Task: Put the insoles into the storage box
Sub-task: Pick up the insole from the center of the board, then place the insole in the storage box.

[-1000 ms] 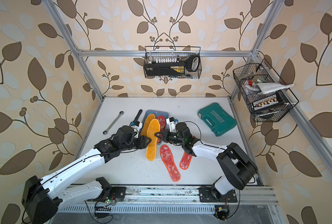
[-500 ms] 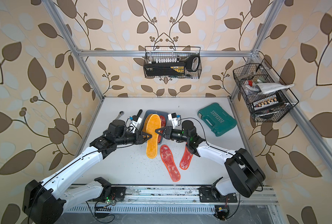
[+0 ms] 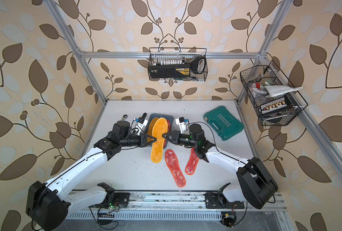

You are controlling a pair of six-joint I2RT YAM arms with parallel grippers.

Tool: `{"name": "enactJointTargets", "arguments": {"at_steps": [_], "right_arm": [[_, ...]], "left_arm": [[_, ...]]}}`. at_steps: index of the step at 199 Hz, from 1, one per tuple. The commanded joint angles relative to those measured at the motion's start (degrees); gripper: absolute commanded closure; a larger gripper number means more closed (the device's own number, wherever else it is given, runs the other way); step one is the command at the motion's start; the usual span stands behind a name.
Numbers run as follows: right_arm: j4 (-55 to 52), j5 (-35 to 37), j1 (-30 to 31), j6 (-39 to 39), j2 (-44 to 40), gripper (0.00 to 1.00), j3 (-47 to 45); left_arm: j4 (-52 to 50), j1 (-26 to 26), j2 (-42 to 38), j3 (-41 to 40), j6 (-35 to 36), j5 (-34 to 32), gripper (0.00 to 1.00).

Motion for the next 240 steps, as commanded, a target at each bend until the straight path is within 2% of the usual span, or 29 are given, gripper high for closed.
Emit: {"name": "enactJointTargets", "arguments": {"at_steps": [1,39,63,132,176,240], "right_arm": [[-10.59,2.83,-1.52,-6.39,-2.98,0.57,1.73],[-20.53,4.15,-7.39,-10.75,-7.98,0.46,1.39],[-25.49,5.02,-10.1,-12.88,-11.07,0.42,1.43],[-29.74,4.42,-14.42,-14.32,-14.88,0.37,0.16],[-30.29,3.79,-15.66,-14.58,-15.3,0.37,0.07],[-29.65,3.6,-15.94,-14.42,-14.16,0.37,-0.26]], "left_arm": [[-2.64,1.38,4.86,5.05,5.2,-0.15,1.0],[-2.83,5.89,16.06,11.81,8.14,1.84,1.0],[-2.99,7.67,26.19,16.7,8.99,3.01,1.0],[-2.41,10.13,43.84,27.82,8.13,3.69,1.0],[-2.55,10.13,49.1,31.16,8.66,4.37,1.0],[-0.39,9.95,53.33,31.3,7.58,7.4,1.0]]}}
